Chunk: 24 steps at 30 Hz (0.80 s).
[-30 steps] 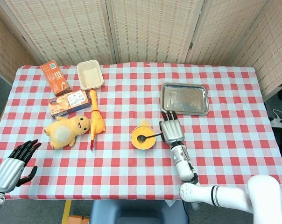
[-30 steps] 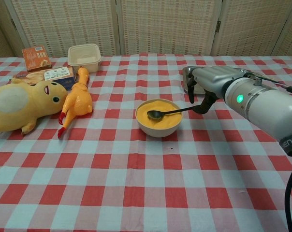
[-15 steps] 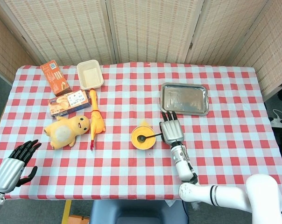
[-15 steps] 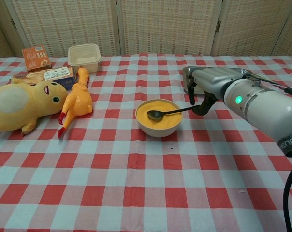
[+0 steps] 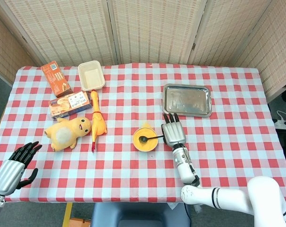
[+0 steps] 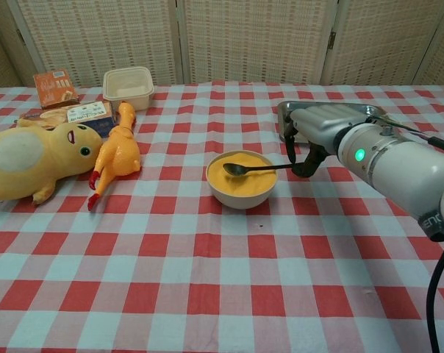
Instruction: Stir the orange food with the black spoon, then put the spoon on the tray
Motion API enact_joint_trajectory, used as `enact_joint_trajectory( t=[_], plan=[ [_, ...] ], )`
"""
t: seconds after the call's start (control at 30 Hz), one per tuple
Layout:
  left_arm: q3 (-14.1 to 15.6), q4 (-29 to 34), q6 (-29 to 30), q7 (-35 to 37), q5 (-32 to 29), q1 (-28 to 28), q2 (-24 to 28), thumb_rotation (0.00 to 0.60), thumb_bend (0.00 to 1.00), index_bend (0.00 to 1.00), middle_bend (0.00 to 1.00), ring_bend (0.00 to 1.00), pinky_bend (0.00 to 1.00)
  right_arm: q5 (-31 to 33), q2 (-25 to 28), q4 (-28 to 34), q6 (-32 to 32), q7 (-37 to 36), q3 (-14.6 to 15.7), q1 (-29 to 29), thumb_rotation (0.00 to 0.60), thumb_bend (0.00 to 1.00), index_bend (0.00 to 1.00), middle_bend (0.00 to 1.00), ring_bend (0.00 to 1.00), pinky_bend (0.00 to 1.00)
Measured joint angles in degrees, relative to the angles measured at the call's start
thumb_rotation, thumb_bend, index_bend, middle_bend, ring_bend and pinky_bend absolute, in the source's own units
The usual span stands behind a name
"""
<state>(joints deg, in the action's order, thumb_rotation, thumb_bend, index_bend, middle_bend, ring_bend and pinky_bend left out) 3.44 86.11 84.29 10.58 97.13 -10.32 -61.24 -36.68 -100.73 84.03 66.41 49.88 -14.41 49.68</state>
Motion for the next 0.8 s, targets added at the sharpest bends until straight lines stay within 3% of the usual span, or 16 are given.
enact_joint_trajectory(
  t=[0.37,0.8],
  plan=[
    [0.0,0.0,0.3,0.2,0.1,0.1,0.1,0.600,0.51,0.00,0.00,0.00,0.13,-0.6,0.0,0.4,0.4,-0.3,0.1,0.1,0.600,0.29,0.58,0.07,0.00,0.02],
    [0.0,0.2,0.4,-0.2,0.1,0.2,0.1,0.600,0.51,0.00,0.00,0.00,0.13,-4.4,0.9,1.3,1.5,-1.2,2.4,-1.0,0.600,0.29,0.47,0.07,0.00,0.04]
  ],
)
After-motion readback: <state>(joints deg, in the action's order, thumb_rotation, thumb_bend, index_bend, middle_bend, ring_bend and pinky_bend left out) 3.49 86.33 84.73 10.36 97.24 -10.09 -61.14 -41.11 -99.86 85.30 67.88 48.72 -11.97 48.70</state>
